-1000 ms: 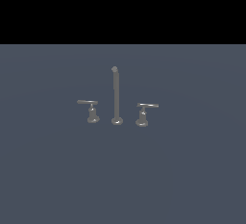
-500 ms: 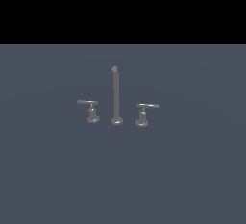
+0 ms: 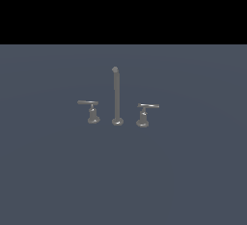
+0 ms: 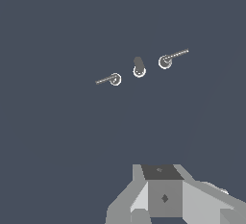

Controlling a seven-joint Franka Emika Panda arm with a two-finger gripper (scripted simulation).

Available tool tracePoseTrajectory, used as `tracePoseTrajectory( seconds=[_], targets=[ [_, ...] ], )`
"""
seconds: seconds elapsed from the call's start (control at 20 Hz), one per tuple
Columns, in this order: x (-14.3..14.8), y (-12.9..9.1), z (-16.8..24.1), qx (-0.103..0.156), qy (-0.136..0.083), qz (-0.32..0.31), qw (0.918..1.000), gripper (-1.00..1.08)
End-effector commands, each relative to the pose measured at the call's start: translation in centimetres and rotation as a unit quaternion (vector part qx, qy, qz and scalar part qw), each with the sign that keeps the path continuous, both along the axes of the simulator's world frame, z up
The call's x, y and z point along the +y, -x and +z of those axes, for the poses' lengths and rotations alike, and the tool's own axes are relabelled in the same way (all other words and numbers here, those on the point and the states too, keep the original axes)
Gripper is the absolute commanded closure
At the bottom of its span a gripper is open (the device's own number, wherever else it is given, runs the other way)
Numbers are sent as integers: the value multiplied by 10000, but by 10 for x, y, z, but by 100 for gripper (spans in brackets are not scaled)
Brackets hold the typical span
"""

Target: Turn on the faucet by rotating a designated handle.

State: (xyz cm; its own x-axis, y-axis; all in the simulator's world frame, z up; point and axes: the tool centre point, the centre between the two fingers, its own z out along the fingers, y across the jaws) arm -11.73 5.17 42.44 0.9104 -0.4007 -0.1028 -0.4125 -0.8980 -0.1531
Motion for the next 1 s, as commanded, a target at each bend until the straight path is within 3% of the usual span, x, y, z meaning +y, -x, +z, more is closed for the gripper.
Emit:
tracePoseTrajectory(
  seconds=[0.0,0.45,0.7,0.95],
  targets=[
    [7,-15,-14,102,-70,-336,9994,108],
    [33,-65,-72,472,-151,-1561,9865,108],
    [47,-88,-108,647,-103,-2254,9720,108],
    [59,-109,-147,779,3,-2943,9525,108]
  ],
)
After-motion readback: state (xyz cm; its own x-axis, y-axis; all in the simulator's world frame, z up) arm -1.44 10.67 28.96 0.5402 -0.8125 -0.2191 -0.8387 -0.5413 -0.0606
